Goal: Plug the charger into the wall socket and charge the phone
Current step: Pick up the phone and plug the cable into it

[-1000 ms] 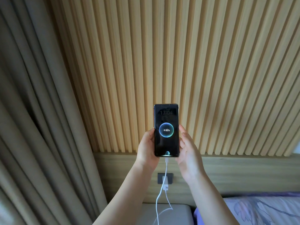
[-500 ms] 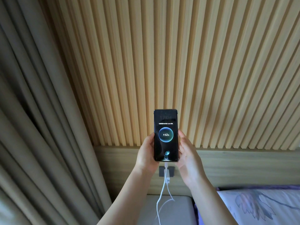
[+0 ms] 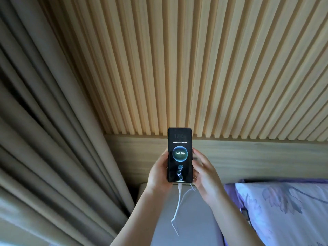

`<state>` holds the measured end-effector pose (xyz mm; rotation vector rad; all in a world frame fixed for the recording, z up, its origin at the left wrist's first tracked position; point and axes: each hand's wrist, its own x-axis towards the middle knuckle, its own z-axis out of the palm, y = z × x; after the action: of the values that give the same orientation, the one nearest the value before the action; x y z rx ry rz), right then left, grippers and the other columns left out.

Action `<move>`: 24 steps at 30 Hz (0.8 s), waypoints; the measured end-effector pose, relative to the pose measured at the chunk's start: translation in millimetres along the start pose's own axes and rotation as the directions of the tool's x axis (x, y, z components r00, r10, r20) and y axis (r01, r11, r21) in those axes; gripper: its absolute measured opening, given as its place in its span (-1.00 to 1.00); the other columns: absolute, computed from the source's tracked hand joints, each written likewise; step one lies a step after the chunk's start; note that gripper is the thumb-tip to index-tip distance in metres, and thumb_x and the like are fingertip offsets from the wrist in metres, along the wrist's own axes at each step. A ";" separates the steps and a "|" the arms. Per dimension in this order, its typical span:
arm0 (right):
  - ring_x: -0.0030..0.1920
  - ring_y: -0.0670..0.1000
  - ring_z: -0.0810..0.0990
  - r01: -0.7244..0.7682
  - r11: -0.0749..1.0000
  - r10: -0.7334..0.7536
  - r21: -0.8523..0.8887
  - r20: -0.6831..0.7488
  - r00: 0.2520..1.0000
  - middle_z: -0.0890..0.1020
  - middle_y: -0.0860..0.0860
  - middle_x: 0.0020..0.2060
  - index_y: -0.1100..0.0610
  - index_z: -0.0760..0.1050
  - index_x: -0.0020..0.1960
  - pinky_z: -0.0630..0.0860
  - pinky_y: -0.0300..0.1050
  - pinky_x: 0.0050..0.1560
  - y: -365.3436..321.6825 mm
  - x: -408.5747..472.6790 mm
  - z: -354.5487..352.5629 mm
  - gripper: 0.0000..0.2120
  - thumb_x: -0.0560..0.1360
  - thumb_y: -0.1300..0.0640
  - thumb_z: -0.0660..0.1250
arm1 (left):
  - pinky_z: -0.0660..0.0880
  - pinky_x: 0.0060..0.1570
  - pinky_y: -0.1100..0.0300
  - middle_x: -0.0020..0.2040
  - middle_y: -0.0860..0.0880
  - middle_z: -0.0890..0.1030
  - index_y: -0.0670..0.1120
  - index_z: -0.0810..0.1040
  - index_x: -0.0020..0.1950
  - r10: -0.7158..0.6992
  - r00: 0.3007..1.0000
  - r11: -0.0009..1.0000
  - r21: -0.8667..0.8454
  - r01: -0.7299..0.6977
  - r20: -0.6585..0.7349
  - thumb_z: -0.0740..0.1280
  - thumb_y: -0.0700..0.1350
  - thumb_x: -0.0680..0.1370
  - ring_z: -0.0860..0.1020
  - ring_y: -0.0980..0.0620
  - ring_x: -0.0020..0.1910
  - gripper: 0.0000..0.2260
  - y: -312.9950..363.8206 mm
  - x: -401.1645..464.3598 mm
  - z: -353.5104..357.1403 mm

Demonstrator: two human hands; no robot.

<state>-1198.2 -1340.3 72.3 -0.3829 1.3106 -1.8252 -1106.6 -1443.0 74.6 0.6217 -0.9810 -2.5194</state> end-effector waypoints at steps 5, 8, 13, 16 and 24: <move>-0.05 0.05 0.67 -0.136 0.989 0.136 -0.056 -0.019 0.991 0.71 0.03 -0.02 0.04 0.56 0.16 0.55 -0.06 -0.09 38.4 4.6 -7.1 -0.74 0.57 0.22 0.19 | 0.57 0.10 -0.03 0.13 -0.20 0.65 -0.11 0.63 0.14 -0.040 0.995 0.998 -0.045 0.036 -0.095 0.11 0.01 0.60 0.62 -0.16 0.10 -0.64 -22.6 -0.9 -34.2; -0.14 -0.03 0.69 -0.227 0.970 0.226 -0.089 -0.021 0.974 0.73 -0.02 -0.11 0.01 0.61 0.06 0.54 -0.15 -0.18 64.7 7.4 -11.6 -0.73 0.56 0.24 0.18 | 0.62 -0.08 0.06 0.01 -0.16 0.70 -0.10 0.69 0.02 -0.093 0.981 0.993 -0.087 0.079 -0.168 0.17 0.00 0.54 0.67 -0.11 -0.02 -0.67 -39.1 -2.2 -59.6; -0.15 0.03 0.66 -0.379 0.921 0.377 -0.095 -0.030 0.926 0.70 0.08 -0.09 0.13 0.59 0.13 0.55 -0.15 -0.19 119.7 12.6 -22.6 -0.75 0.53 0.28 0.21 | 0.63 -0.16 0.09 -0.06 -0.15 0.71 -0.09 0.70 -0.05 -0.179 0.941 0.976 -0.170 0.134 -0.288 0.09 -0.04 0.61 0.68 -0.09 -0.10 -0.61 -78.2 -3.9 -110.2; -0.14 0.06 0.65 -0.444 0.892 0.443 -0.080 -0.033 0.896 0.69 0.12 -0.07 0.15 0.60 0.11 0.56 -0.14 -0.19 150.1 15.8 -27.3 -0.73 0.49 0.30 0.23 | 0.62 -0.18 0.10 -0.05 -0.16 0.70 -0.10 0.65 0.02 -0.219 0.900 0.970 -0.184 0.159 -0.377 0.09 -0.07 0.61 0.68 -0.09 -0.11 -0.67 -100.7 -1.6 -139.0; -0.10 0.12 0.62 -0.549 0.832 0.536 -0.079 -0.145 0.832 0.68 0.14 -0.09 0.14 0.62 0.06 0.53 -0.10 -0.16 226.5 45.1 -46.9 -0.74 0.48 0.32 0.23 | 0.49 -0.13 0.14 -0.18 0.05 0.72 0.02 0.64 0.02 -0.271 0.809 0.948 -0.002 0.317 -0.521 0.24 -0.10 0.55 0.66 0.06 -0.20 -0.81 -146.8 20.4 -214.3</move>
<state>-1154.8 -1369.0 -157.6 0.0487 1.4327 -1.3038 -1037.5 -1467.0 -175.4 1.4899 -0.8344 -2.3480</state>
